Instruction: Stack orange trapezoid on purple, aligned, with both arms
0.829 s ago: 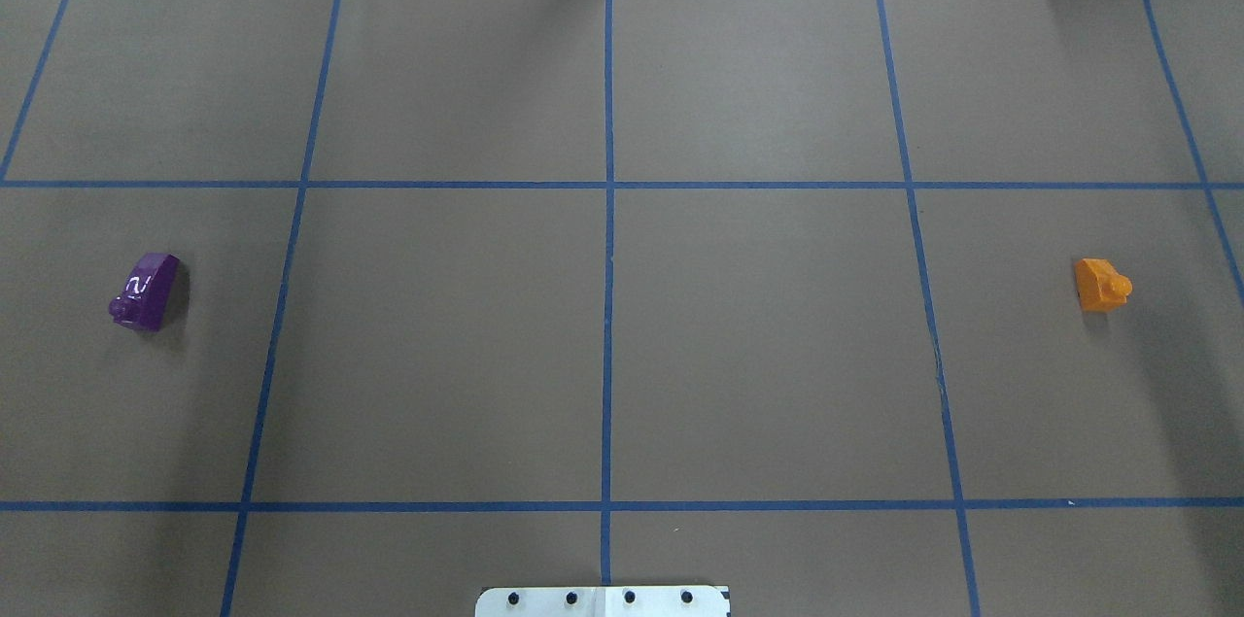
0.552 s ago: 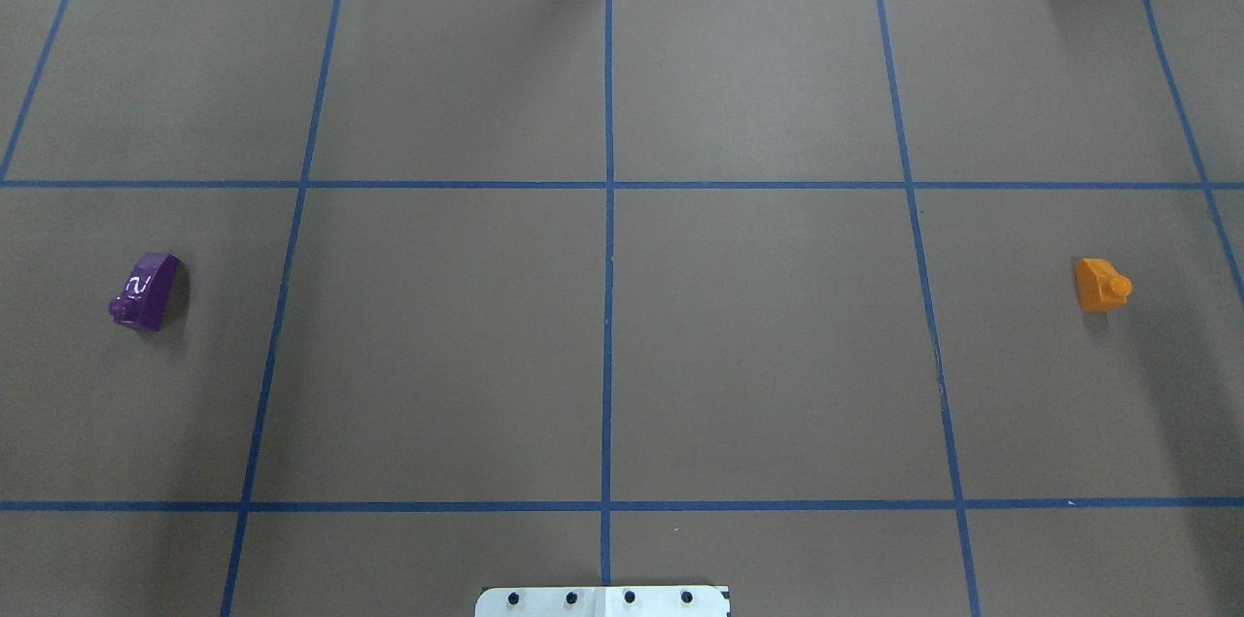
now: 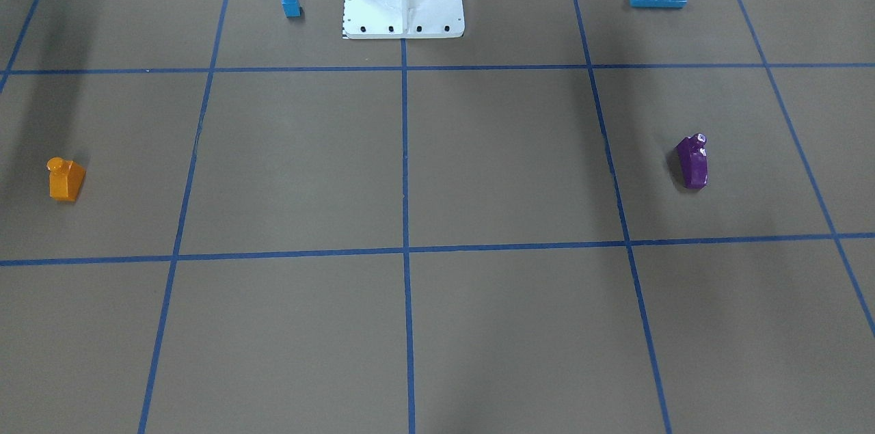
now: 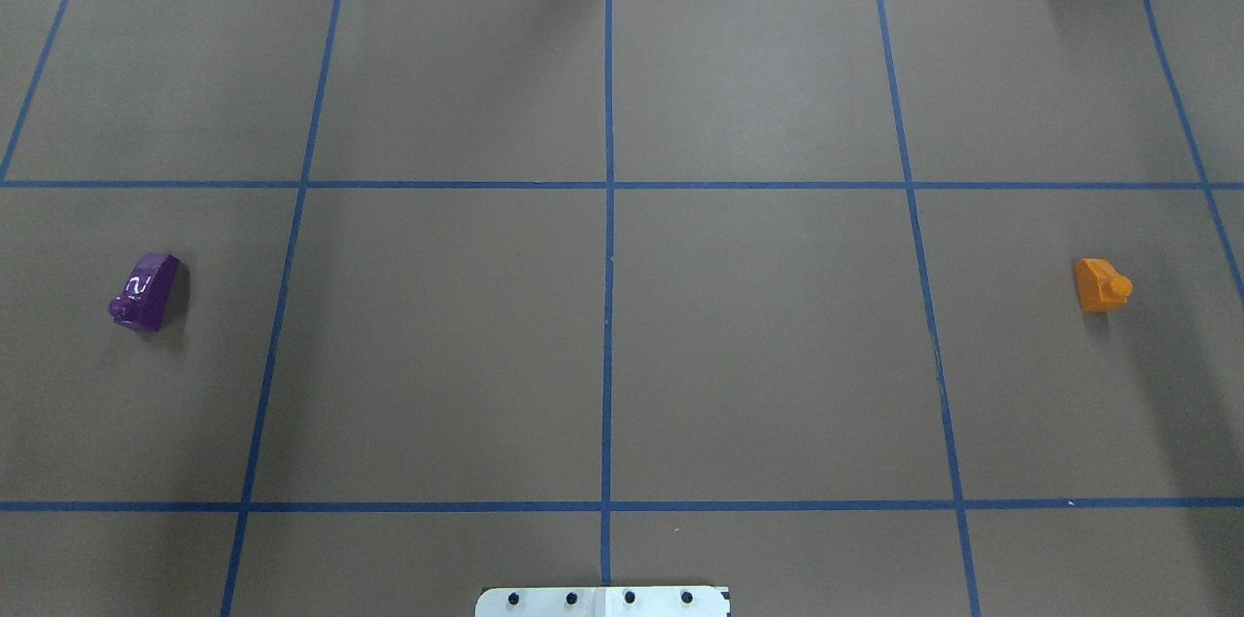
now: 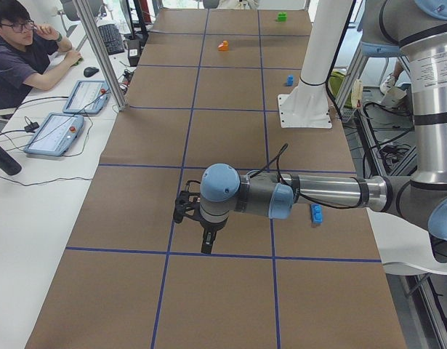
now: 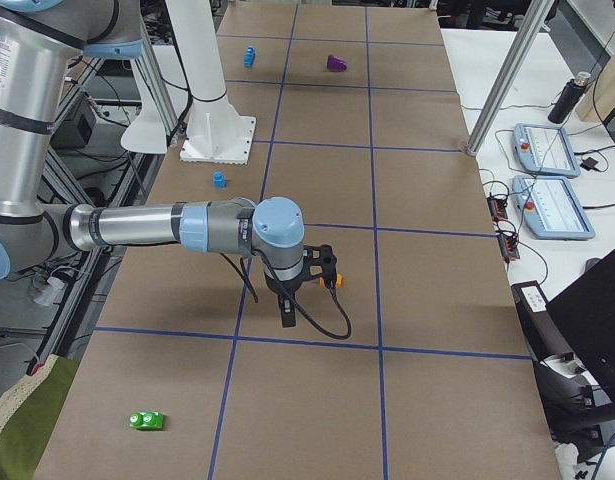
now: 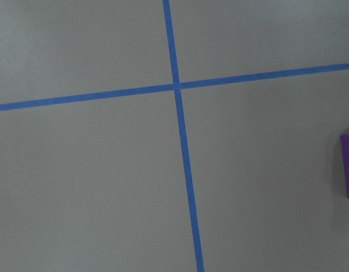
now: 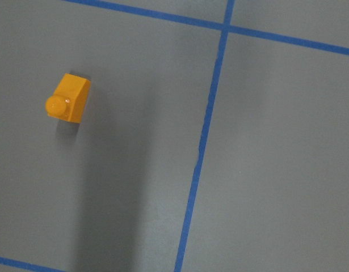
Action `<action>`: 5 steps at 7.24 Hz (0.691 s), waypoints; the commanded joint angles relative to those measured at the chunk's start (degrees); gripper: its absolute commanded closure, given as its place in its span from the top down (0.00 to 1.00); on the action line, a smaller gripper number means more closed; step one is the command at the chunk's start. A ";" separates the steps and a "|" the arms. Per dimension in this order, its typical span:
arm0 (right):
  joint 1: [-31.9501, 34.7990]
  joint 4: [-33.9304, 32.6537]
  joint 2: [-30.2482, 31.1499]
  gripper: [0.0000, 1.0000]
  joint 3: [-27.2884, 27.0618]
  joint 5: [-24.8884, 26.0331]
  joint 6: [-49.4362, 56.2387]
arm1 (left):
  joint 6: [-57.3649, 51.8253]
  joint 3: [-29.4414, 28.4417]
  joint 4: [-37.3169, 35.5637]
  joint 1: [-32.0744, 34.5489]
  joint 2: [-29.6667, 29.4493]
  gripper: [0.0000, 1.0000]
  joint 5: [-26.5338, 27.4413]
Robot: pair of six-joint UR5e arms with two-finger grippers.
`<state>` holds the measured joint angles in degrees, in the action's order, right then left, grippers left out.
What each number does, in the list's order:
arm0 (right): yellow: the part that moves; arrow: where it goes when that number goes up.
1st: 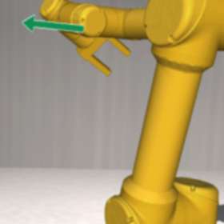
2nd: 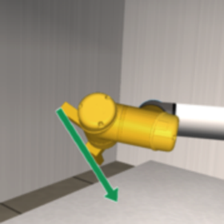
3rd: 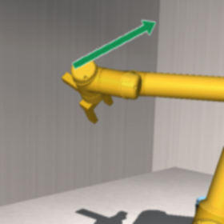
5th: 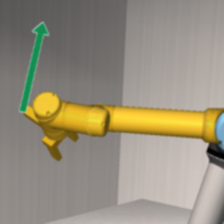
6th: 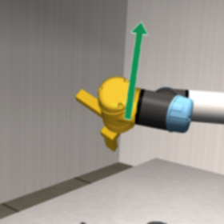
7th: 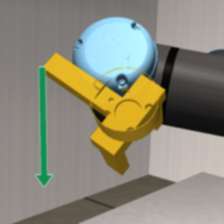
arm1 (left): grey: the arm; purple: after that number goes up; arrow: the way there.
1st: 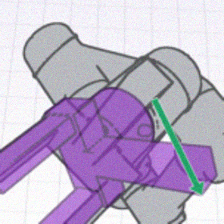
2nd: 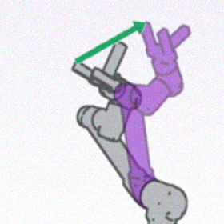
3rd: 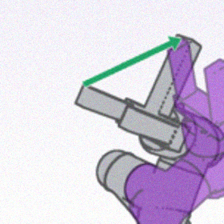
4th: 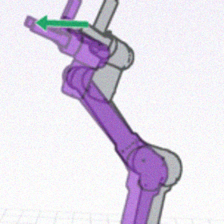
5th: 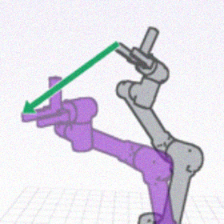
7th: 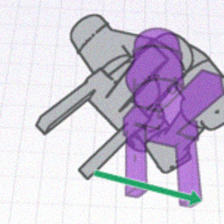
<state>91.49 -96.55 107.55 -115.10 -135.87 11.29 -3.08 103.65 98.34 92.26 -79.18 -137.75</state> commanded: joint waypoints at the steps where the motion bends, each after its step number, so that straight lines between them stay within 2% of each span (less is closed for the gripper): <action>1: 0.00 4.84 -2.26 1.00 0.23 -2.03 0.04 | 0.18 -2.30 9.09 -0.15 -2.11 1.00 -0.42; 2: 0.00 11.41 -2.17 1.00 0.31 -2.37 -2.04 | 0.27 -3.01 11.58 -0.15 -2.81 1.00 -0.51; 3: 0.00 12.69 -2.26 1.00 0.92 -2.73 -3.11 | 0.88 -3.11 11.52 -0.15 -3.78 1.00 -0.59; 4: 0.00 14.36 -2.34 1.00 1.71 -5.34 -2.86 | 1.49 -2.67 12.91 -0.32 -4.31 1.00 -0.94; 5: -0.17 18.64 -1.91 1.00 2.07 -7.02 -3.55 | 2.46 -3.45 13.62 -3.02 -4.31 1.00 -2.34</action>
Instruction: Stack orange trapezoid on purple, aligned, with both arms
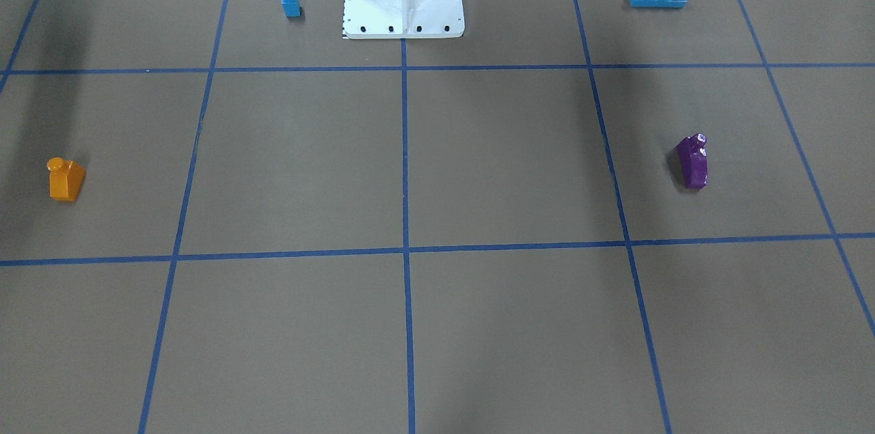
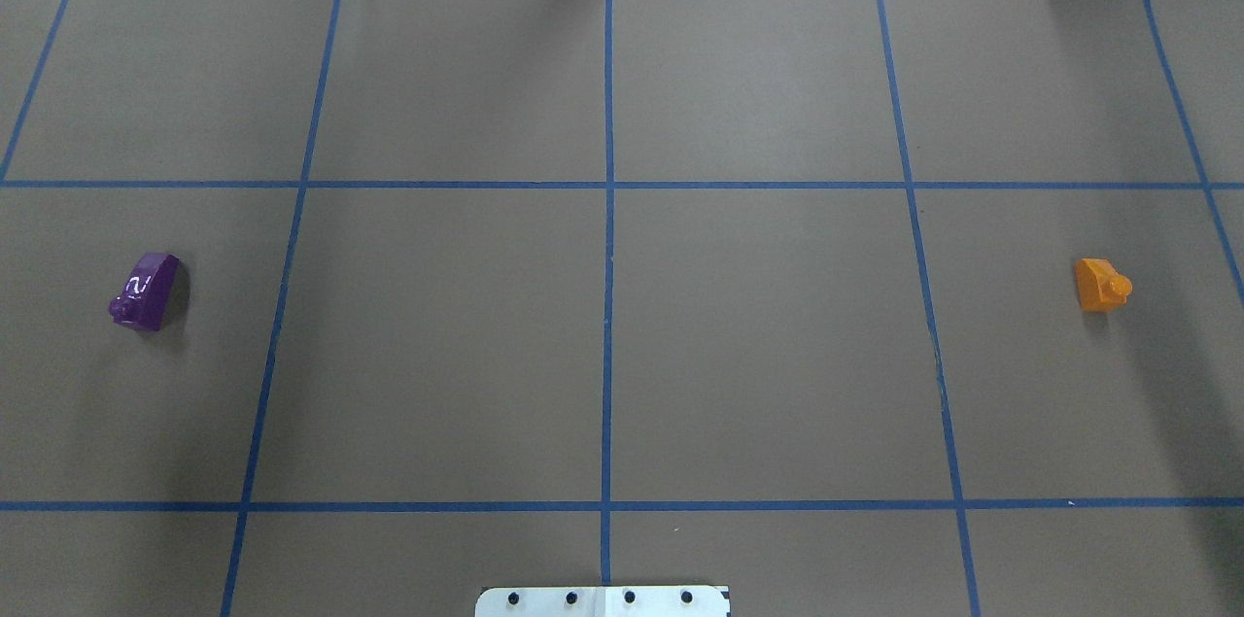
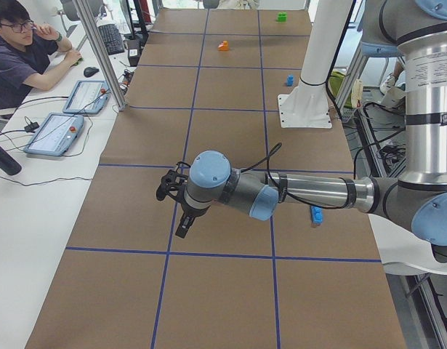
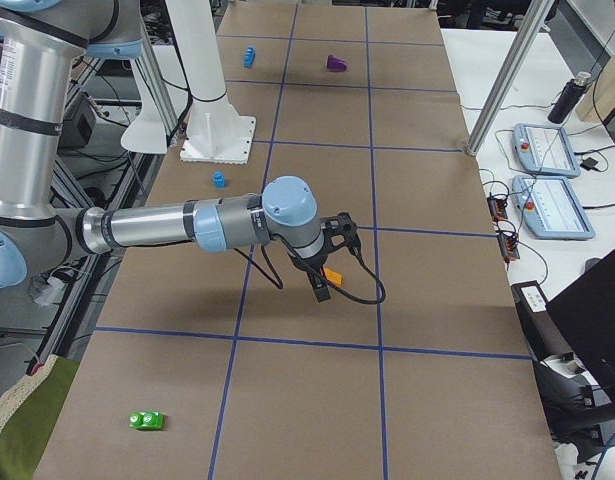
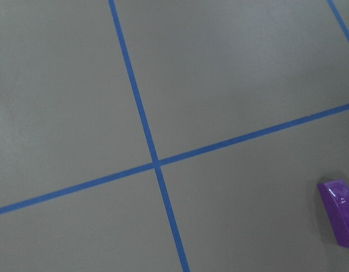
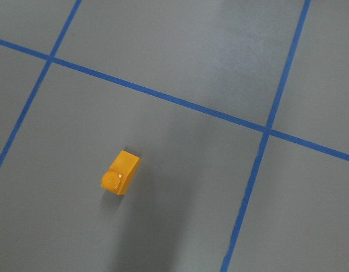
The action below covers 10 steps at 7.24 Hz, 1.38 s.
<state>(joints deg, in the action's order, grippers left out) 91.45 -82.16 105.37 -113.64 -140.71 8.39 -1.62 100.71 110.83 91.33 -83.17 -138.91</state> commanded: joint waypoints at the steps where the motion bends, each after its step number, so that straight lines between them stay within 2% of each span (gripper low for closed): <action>1: -1.18 4.64 -0.07 1.00 0.70 -6.64 -7.61 | 7.88 -0.51 1.76 -6.21 -0.32 1.00 -1.37; 2: -4.58 7.42 -0.77 1.00 0.52 -6.86 -13.43 | 16.65 -0.51 4.46 -9.56 -0.06 1.00 -0.76; 3: -7.57 8.50 -0.69 1.00 0.61 -3.46 -14.09 | 23.96 -1.64 9.88 -12.64 0.29 1.00 -0.32; 4: -9.87 8.85 -0.69 1.00 0.61 -0.47 -15.49 | 31.95 -3.31 15.77 -17.28 0.29 1.00 5.17; 5: -10.15 8.86 -0.78 1.00 0.61 -0.27 -15.59 | 41.60 -3.76 20.61 -24.90 0.20 1.00 11.84; 6: -10.15 8.95 -0.78 1.00 0.61 -0.35 -15.59 | 47.70 -3.76 23.36 -30.19 0.03 1.00 15.99; 9: -10.15 8.95 -0.78 1.00 0.52 -0.35 -15.51 | 50.93 -3.59 23.56 -39.27 -0.23 1.00 22.52; 10: -10.15 8.95 -0.78 1.00 0.61 -0.35 -15.51 | 51.02 -3.50 23.56 -40.34 -0.41 1.00 22.97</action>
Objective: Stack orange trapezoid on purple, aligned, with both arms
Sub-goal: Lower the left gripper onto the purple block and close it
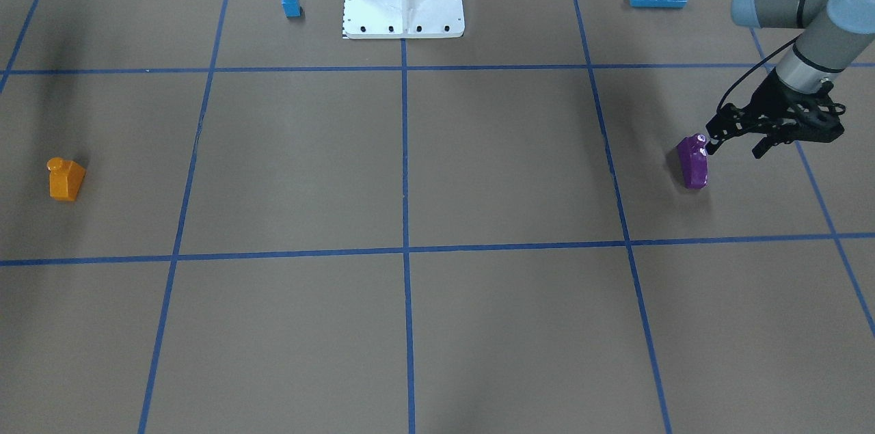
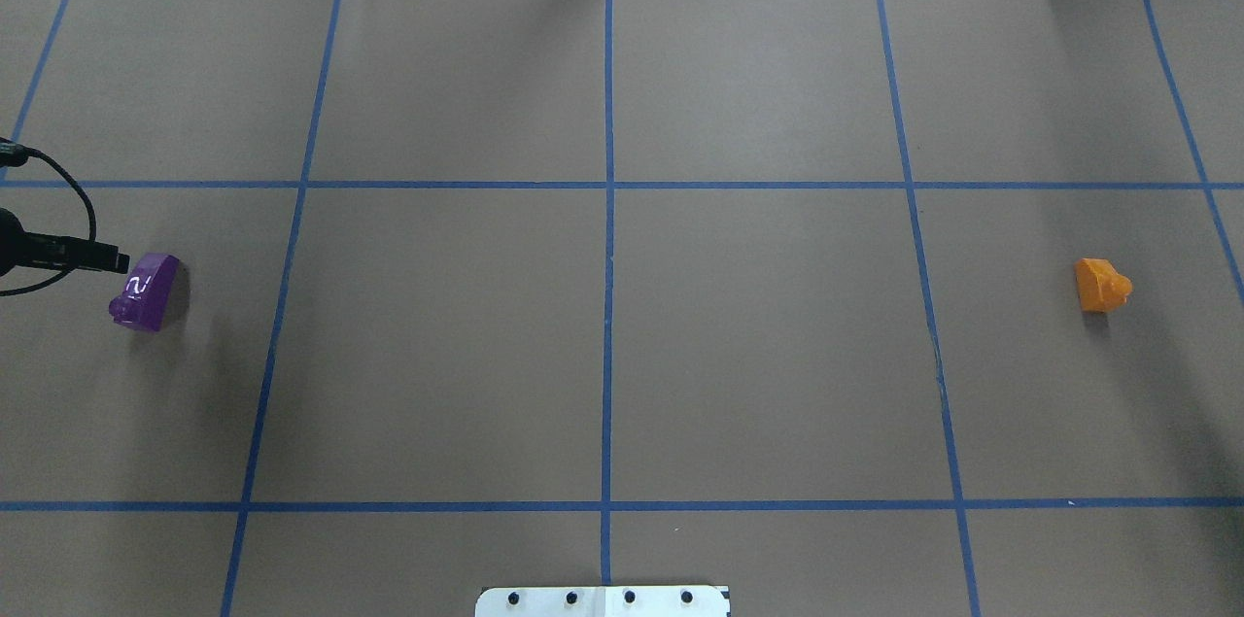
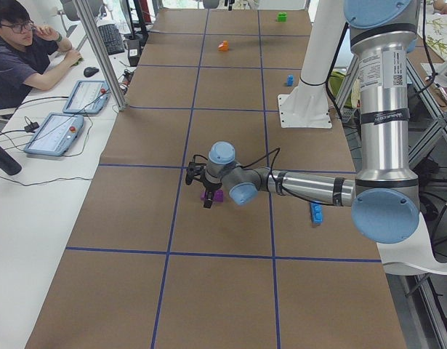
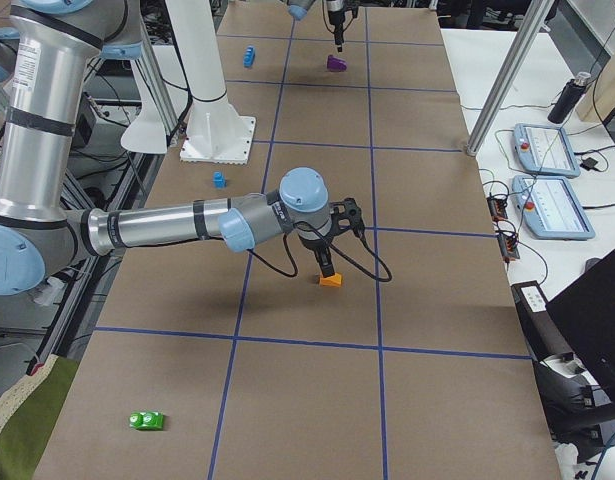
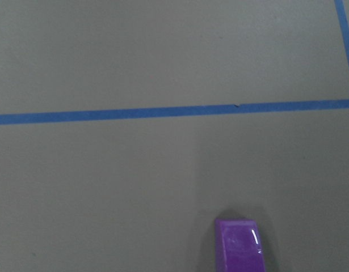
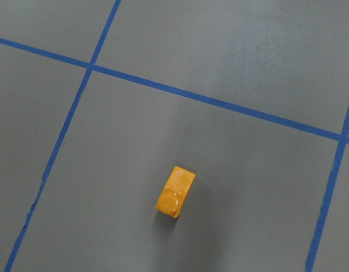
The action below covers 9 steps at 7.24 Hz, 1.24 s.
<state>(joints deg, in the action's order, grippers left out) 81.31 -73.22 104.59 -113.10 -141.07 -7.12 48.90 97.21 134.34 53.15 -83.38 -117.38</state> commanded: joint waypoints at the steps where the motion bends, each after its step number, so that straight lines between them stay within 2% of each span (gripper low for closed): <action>1: -0.01 0.00 0.00 1.00 0.07 0.09 0.00 | 1.27 -0.09 -0.21 -3.13 -0.63 1.00 1.72; 3: -0.01 0.00 0.09 1.00 0.07 0.01 0.00 | 1.37 -0.44 -0.39 -5.49 -0.46 1.00 1.81; 4: -0.01 0.00 0.09 1.00 0.07 0.01 0.00 | 1.37 -0.44 -0.39 -5.77 -0.46 0.95 1.81; 5: -0.01 0.00 0.09 1.00 0.07 0.01 0.00 | 1.37 -0.53 -0.57 -5.86 -0.38 0.64 1.81; 6: -0.01 0.00 0.09 1.00 0.07 0.01 0.00 | 1.37 -0.53 -1.70 -6.04 -0.46 0.37 1.81; 8: -0.01 0.00 0.17 1.00 0.16 0.01 0.00 | 1.37 -0.53 -1.80 -6.12 -0.46 0.37 1.81; 9: -0.01 0.00 0.17 1.00 0.16 0.01 0.00 | 1.37 -0.62 -1.89 -6.13 -0.38 0.15 1.81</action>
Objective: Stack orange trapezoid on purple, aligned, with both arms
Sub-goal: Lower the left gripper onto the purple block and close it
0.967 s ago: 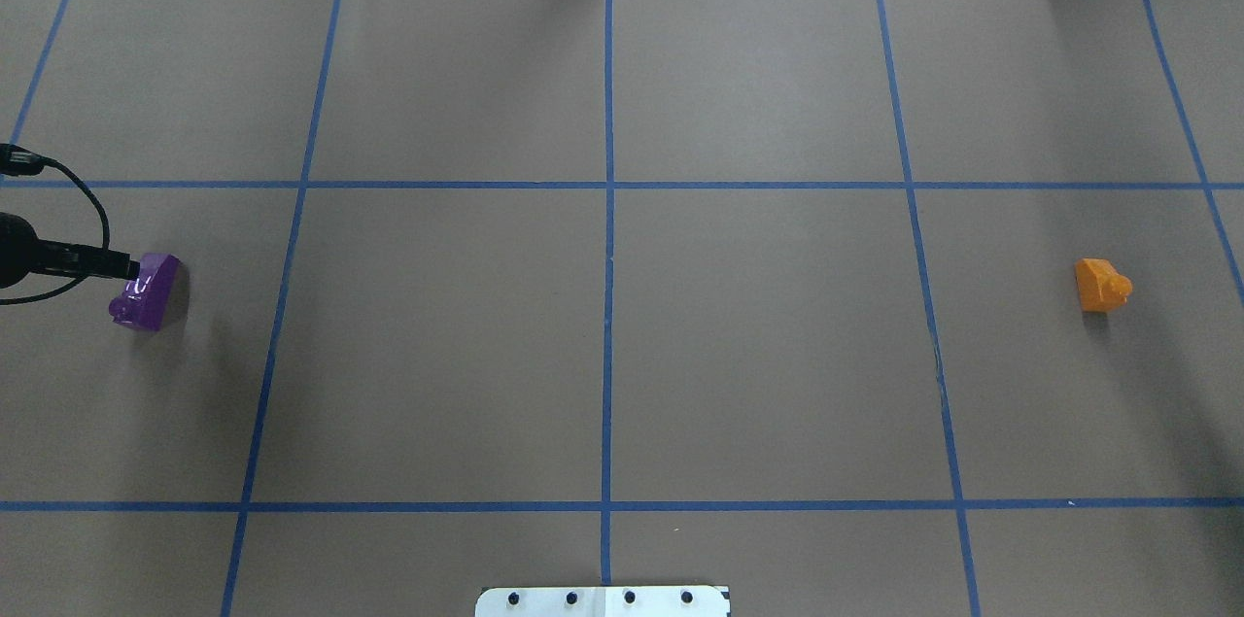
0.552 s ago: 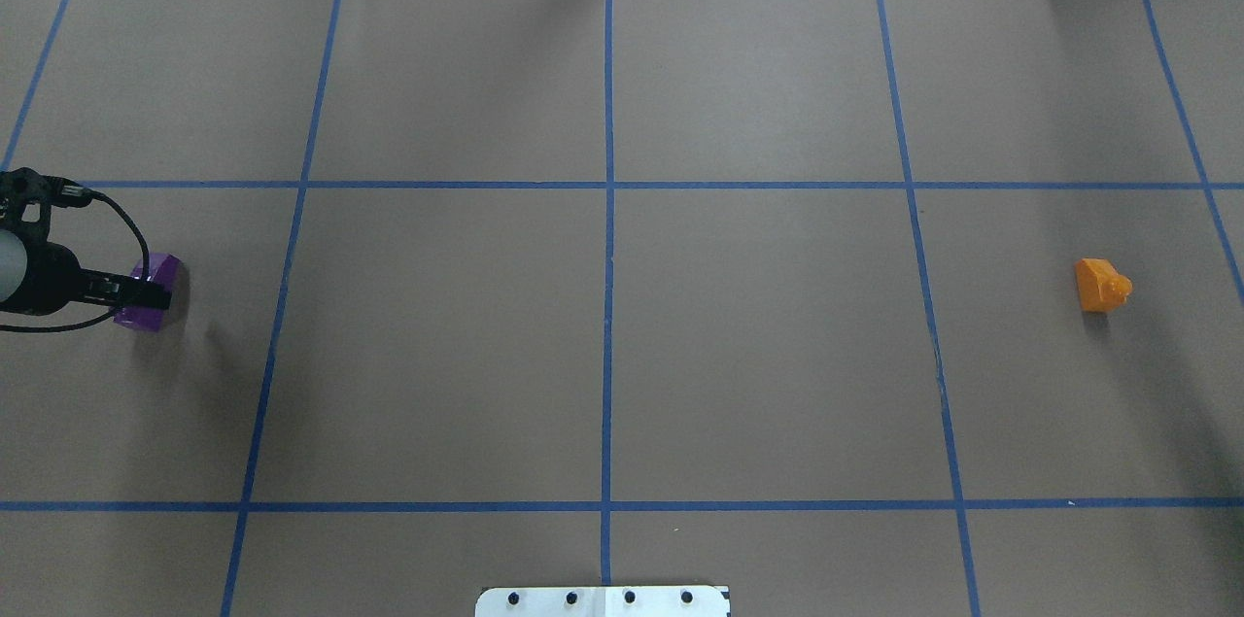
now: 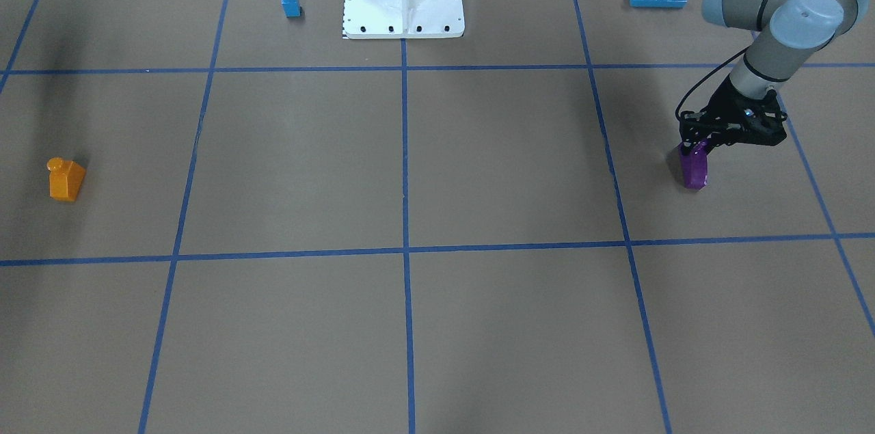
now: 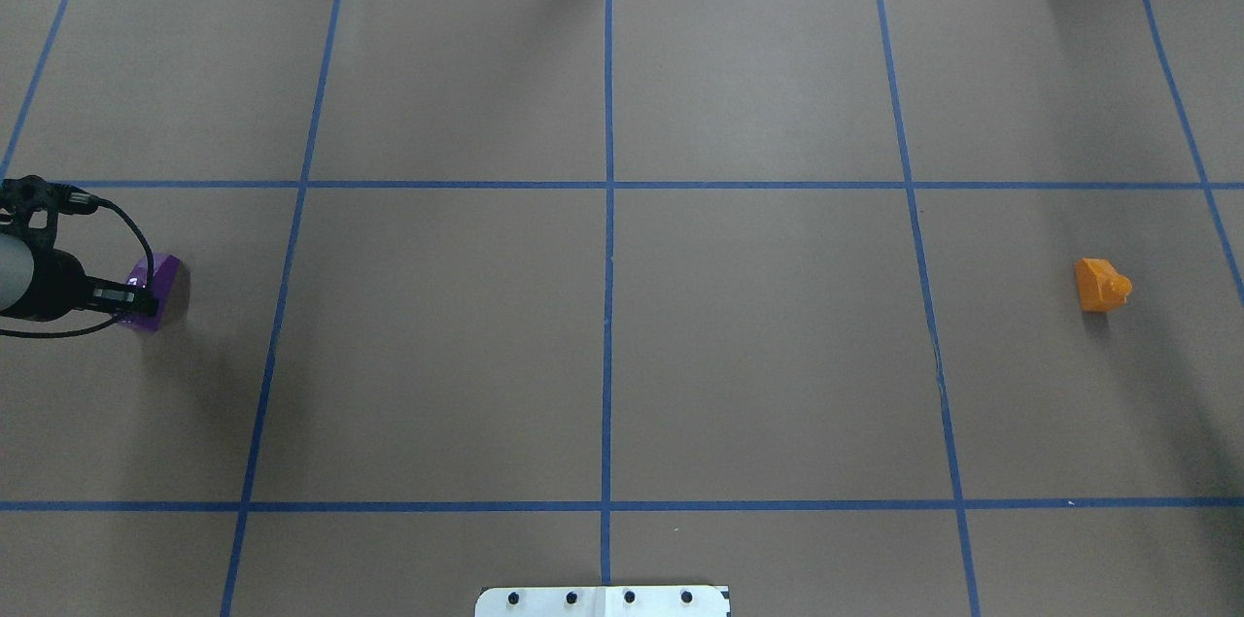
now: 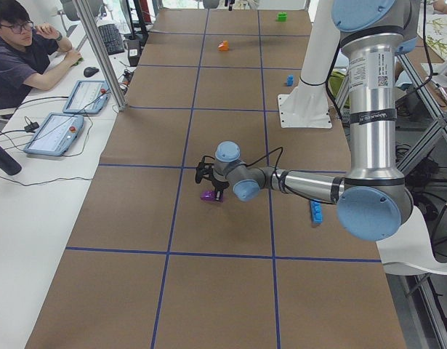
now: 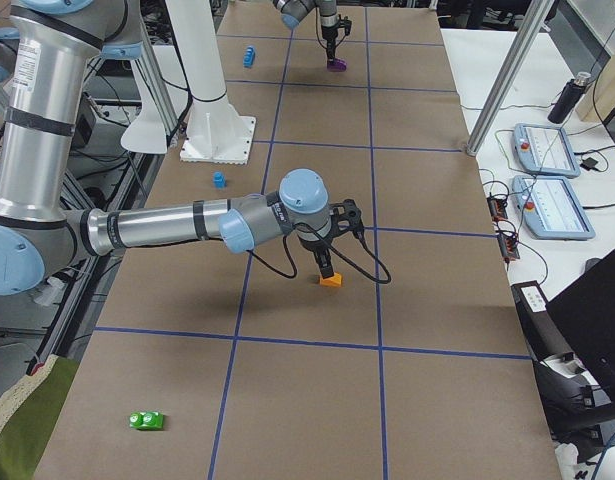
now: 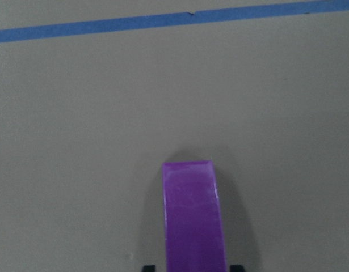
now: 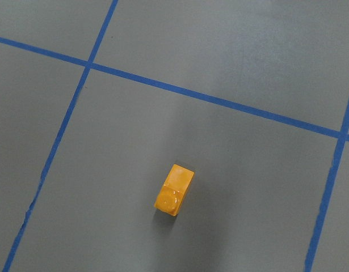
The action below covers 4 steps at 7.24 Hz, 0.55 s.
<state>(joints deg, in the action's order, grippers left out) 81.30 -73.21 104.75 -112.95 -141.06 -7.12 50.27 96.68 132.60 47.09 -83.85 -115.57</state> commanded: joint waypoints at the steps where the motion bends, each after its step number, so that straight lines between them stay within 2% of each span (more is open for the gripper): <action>1: 0.00 0.00 0.01 1.00 0.01 0.00 0.00 | -0.09 0.34 -1.20 0.02 -0.18 0.00 0.00; 2: 0.00 0.00 0.01 1.00 0.01 0.00 0.00 | -0.09 1.22 -1.38 0.02 -0.44 0.00 0.00; 3: 0.00 0.00 0.10 1.00 0.01 0.00 0.00 | 0.00 3.05 -5.30 0.20 -2.27 0.00 -0.09; 4: 0.00 0.00 0.10 1.00 0.01 0.00 0.00 | 0.00 6.99 -14.65 0.20 -5.51 0.00 0.00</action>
<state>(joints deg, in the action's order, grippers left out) 81.30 -73.21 104.82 -112.94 -141.07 -7.12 50.24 99.88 126.57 47.21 -86.18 -115.62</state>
